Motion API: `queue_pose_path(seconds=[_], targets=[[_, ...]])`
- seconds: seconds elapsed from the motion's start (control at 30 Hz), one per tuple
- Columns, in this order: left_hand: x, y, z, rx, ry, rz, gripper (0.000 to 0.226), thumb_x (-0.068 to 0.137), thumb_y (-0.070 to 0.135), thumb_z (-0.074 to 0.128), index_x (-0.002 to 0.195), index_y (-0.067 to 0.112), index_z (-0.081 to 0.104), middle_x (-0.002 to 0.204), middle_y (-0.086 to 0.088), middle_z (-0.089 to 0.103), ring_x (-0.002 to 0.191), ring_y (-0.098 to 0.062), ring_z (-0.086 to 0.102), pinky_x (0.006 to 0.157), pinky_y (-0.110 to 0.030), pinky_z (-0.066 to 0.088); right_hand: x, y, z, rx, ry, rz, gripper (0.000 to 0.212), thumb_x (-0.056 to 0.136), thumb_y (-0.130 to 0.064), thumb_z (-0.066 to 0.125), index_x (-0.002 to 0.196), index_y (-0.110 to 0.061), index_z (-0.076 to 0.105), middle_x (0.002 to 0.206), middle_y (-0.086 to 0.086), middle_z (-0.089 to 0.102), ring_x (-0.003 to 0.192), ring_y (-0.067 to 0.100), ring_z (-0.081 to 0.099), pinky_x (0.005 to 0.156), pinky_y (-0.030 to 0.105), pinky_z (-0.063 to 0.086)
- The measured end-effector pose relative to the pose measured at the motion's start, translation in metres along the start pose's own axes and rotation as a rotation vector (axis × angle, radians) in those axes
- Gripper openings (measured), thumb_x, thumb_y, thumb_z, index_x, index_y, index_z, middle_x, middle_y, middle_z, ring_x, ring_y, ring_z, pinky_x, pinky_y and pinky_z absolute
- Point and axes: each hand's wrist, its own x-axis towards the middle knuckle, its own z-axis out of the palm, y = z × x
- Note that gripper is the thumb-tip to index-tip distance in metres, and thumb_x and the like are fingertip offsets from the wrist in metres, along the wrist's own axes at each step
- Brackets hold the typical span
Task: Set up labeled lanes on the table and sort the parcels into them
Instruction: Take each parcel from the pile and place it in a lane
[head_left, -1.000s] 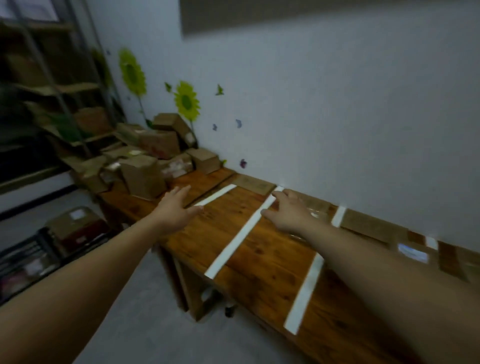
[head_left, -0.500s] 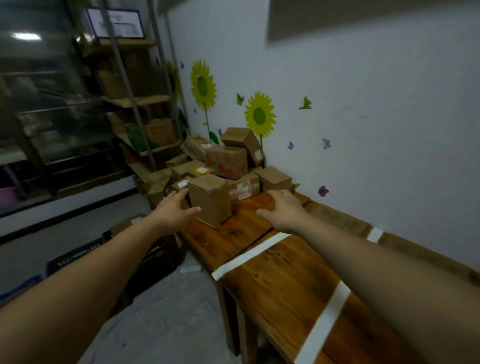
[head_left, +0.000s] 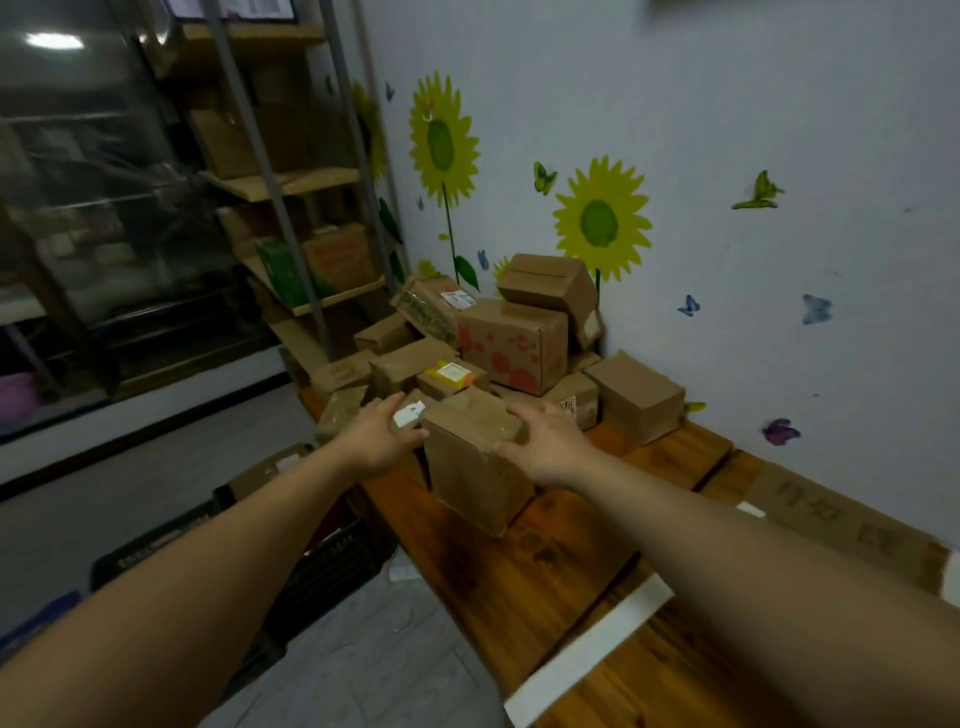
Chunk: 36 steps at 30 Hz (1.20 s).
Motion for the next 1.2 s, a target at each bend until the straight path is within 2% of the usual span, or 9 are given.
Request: queue_pose_path(seconds=[0.2,0.3,0.47,0.6,0.73,0.9,1.03,1.13,1.2], targets=[[0.107,-0.014,0.024,0.098,-0.167,0.133,0.075,0.088,0.049,0.054,0.149,0.022,0.018,0.156,-0.007,0.014,0.141,-0.027,0.018,0.112,-0.042,0.025,0.07,0.003,0.05,0.137,0.088,0.287,0.087,0.085,-0.062,0.053,0.151,-0.022,0.011,0.154,0.01,0.023,0.132,0.031,0.038,0.097,0.033,0.039],[0.145,-0.018,0.032,0.108,-0.243,0.172,0.077,0.085,0.049,0.06,0.146,0.021,0.024,0.151,-0.009,0.023,0.135,-0.029,0.03,0.104,-0.036,0.032,0.091,-0.001,0.071,0.263,0.184,0.503,0.097,0.08,-0.071,0.05,0.152,-0.022,0.007,0.155,0.01,0.024,0.135,0.031,0.036,0.103,0.038,0.037],[0.179,-0.017,0.042,0.082,-0.347,0.215,0.066,0.087,0.044,0.058,0.143,0.02,0.032,0.141,-0.008,0.042,0.124,-0.027,0.043,0.094,-0.031,0.038,0.099,0.003,0.084,0.348,0.248,0.743,0.09,0.082,-0.067,0.052,0.148,-0.016,0.019,0.147,0.01,0.036,0.126,0.03,0.045,0.097,0.039,0.041],[0.186,-0.003,0.048,0.123,-0.352,0.332,0.056,0.087,0.041,0.06,0.134,0.016,0.044,0.13,-0.009,0.054,0.117,-0.028,0.05,0.099,-0.037,0.042,0.082,0.009,0.077,0.603,0.275,0.757,0.073,0.089,-0.04,0.062,0.148,-0.02,0.024,0.139,0.004,0.048,0.091,0.009,0.053,0.068,0.018,0.042],[0.18,0.017,0.057,0.132,-0.471,0.38,0.056,0.084,0.05,0.059,0.127,0.013,0.054,0.126,-0.009,0.056,0.111,-0.027,0.054,0.097,-0.039,0.044,0.045,0.017,0.068,0.809,0.275,0.808,0.062,0.093,-0.029,0.059,0.147,-0.028,0.028,0.131,0.003,0.051,0.108,0.019,0.054,0.084,0.032,0.049],[0.153,0.027,0.07,0.015,-0.597,0.321,0.068,0.088,0.047,0.054,0.146,0.023,0.027,0.144,-0.006,0.04,0.126,-0.027,0.043,0.099,-0.033,0.035,0.011,0.021,0.071,1.085,0.261,0.802,0.058,0.089,-0.019,0.062,0.14,-0.03,0.036,0.115,0.004,0.056,0.104,0.027,0.061,0.084,0.046,0.056],[0.132,0.017,0.074,-0.208,-0.576,0.29,0.065,0.088,0.03,0.061,0.145,0.025,0.029,0.135,-0.005,0.049,0.098,-0.014,0.049,0.085,-0.028,0.04,-0.007,0.027,0.066,0.952,0.373,0.74,0.066,0.086,-0.017,0.066,0.139,-0.034,0.029,0.11,0.001,0.053,0.094,0.027,0.064,0.078,0.041,0.058],[0.113,-0.003,0.09,-0.343,-0.608,0.175,0.056,0.088,0.024,0.061,0.138,0.027,0.036,0.119,-0.004,0.055,0.096,-0.019,0.055,0.08,-0.038,0.051,-0.023,0.034,0.068,0.866,0.39,0.705,0.064,0.084,-0.018,0.069,0.133,-0.029,0.03,0.118,0.002,0.052,0.108,0.025,0.056,0.089,0.043,0.053],[0.1,-0.016,0.101,-0.375,-0.612,0.109,0.041,0.089,0.034,0.059,0.126,0.03,0.043,0.113,-0.002,0.056,0.097,-0.021,0.056,0.077,-0.039,0.051,-0.034,0.036,0.076,0.877,0.369,0.707,0.057,0.083,-0.026,0.071,0.124,-0.028,0.031,0.123,0.003,0.051,0.106,0.019,0.055,0.088,0.039,0.052]])
